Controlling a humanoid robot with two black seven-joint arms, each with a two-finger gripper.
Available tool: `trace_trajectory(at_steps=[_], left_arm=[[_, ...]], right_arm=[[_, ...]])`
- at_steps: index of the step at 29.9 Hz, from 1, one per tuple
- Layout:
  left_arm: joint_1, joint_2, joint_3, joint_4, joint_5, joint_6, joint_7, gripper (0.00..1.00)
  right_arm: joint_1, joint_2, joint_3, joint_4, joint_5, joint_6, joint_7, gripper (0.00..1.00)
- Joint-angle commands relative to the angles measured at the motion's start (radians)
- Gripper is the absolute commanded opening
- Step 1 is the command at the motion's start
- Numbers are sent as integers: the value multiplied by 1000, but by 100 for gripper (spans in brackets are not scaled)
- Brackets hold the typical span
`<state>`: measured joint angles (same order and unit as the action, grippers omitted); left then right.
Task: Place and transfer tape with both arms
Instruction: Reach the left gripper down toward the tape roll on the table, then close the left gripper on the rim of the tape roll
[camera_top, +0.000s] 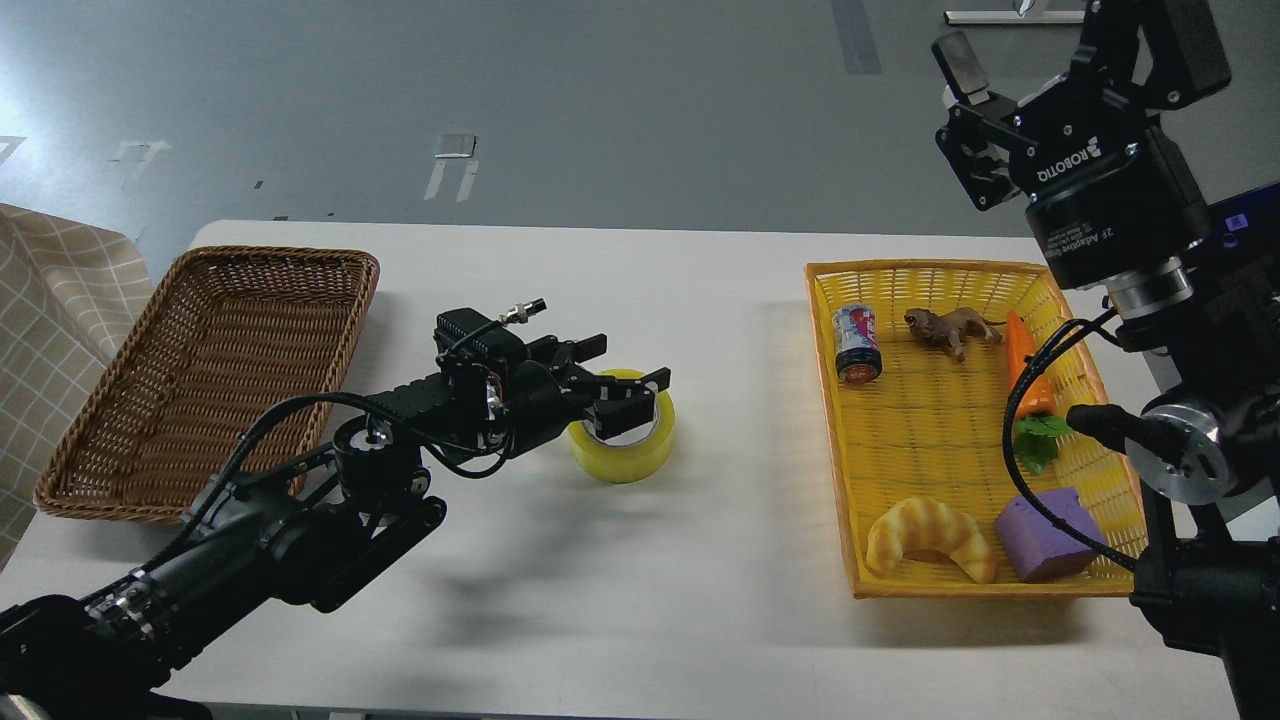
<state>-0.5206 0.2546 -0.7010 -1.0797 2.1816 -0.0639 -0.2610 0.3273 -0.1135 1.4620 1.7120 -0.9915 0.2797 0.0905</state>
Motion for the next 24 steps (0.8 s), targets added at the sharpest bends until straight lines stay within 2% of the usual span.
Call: trace_trajectory(at_steps=[1,6,10,12,24], left_arm=[[-24,32,0,24,0,21,-1,98],[-22,43,2,23,0,29,-3,98],[-28,67,125,15,0,119,-11,98],[-35,86,149,15,0,136,-11,98],[-44,74,152,60,0,134,-12,98]], right_arm=[[-7,0,0,0,1,3,0,100],[-7,0,0,1,1,4,0,100],[-24,1,-6,3,1,6,0,100],[-30,1,-6,14,-1,6,0,100],[-73,1,-6,18,1,6,0,100]])
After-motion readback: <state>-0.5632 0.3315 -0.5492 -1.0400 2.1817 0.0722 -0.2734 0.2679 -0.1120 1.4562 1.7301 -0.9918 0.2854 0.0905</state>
